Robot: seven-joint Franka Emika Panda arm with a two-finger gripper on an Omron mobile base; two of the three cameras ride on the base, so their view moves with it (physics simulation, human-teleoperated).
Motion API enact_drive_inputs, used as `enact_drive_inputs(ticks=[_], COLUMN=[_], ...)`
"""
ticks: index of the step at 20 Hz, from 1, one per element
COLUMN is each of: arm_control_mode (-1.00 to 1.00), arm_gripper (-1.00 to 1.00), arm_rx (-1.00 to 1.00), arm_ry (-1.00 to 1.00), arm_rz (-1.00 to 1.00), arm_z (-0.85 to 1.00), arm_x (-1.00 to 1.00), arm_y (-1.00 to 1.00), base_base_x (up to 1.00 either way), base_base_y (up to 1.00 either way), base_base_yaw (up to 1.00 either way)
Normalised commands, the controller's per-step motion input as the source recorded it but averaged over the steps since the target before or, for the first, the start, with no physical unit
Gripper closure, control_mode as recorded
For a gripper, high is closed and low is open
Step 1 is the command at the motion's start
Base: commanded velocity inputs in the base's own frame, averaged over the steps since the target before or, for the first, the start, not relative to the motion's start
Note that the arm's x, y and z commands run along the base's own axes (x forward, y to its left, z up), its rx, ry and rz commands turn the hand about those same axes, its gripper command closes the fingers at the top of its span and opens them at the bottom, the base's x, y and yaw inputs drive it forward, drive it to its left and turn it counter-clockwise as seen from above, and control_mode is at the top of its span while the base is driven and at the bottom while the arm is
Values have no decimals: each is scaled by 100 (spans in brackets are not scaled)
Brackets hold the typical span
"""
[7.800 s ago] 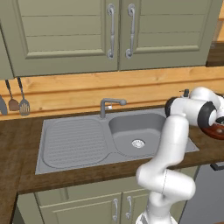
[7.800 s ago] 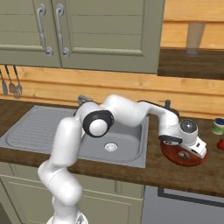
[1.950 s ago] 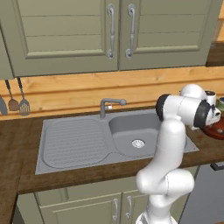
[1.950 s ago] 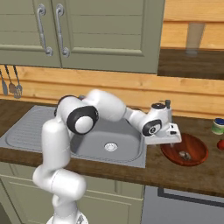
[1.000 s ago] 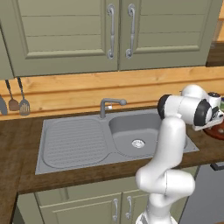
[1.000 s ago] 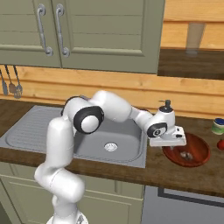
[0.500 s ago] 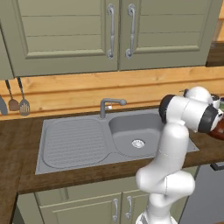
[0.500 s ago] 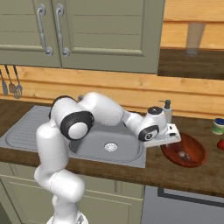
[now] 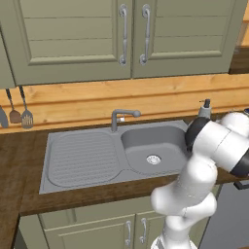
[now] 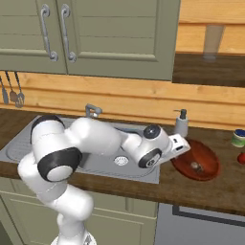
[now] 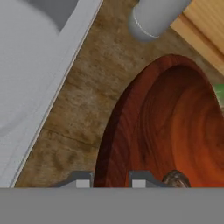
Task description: Pick the mushroom from the sink and place it in the bowl. Then pick the bowl and place it in the microwave. Then close the microwave door and press the start button.
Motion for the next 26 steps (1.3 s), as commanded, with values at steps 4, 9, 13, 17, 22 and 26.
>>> enact_drive_inputs(ticks=[4,9,13,17,22,26], arm_control_mode=[-100,-100,-100,-100,-100,-100], arm_gripper=[100,100,100,100,100,100], arm_rx=[-17,-18,-12,-8,-5,0], arm_ry=[-10,-5,-2,0,0,0], arm_rz=[27,24,19,18,21,16], arm_z=[67,84,97,81,69,65], arm_x=[-40,-39,-66,-73,-68,-58], arm_y=[6,6,11,31,51,70], base_base_x=[0,0,0,0,0,0], base_base_y=[0,0,0,0,0,0], base_base_yaw=[0,0,0,0,0,0])
